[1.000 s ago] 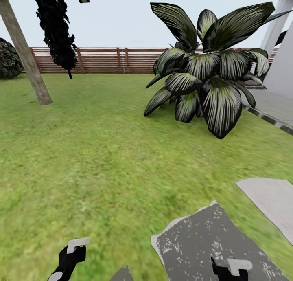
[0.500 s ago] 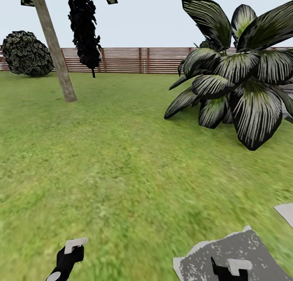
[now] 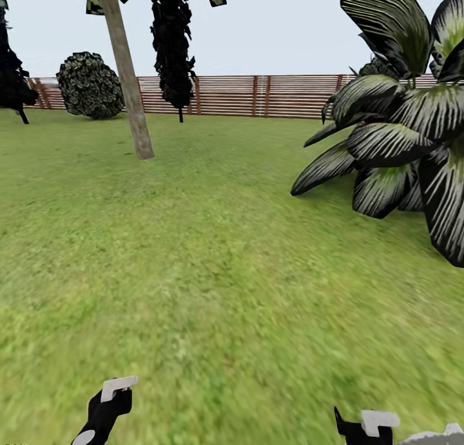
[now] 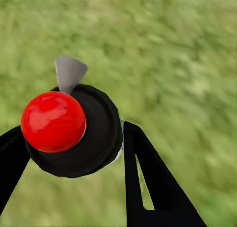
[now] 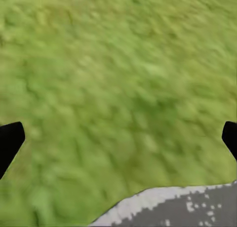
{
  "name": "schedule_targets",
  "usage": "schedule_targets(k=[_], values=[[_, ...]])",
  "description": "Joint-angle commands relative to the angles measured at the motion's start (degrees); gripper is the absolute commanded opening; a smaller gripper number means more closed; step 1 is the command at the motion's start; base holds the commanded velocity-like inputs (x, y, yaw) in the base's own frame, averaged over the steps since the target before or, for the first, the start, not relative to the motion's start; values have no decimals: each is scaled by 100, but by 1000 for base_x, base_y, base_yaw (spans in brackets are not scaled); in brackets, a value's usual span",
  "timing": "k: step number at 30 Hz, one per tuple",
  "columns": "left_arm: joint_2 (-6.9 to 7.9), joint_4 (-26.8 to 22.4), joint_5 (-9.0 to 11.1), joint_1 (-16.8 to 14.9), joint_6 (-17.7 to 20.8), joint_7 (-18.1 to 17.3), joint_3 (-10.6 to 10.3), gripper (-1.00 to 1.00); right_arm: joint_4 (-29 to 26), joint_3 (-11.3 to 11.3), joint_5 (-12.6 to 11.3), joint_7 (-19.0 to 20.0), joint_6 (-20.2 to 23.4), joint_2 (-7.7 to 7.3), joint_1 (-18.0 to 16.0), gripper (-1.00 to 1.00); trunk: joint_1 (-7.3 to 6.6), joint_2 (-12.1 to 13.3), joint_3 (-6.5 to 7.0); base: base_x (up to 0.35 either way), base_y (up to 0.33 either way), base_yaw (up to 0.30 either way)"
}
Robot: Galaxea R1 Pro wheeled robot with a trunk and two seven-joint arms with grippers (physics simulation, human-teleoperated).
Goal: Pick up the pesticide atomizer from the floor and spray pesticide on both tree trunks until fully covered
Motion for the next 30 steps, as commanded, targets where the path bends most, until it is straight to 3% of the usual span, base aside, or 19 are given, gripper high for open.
schedule_targets(k=[1,3,7,12,30], values=[[0,1,-1,0,-2,-2,1,-100,0,0,0,0,0,0,0,100,0,0,0,257,52,279],[7,-1,-1,0,-3,4,2,-100,0,0,-1,0,0,0,0,100,0,0,0,275,97,278],[-3,-3,6,0,-13,2,340,-100,0,0,-3,0,0,0,0,100,0,0,0,290,141,279],[-16,-92,5,0,-12,0,518,-100,0,0,2,0,1,0,0,100,0,0,0,290,156,279],[-18,-127,1,0,-20,11,542,-100,8,2,5,0,1,0,0,100,0,0,0,246,134,256]])
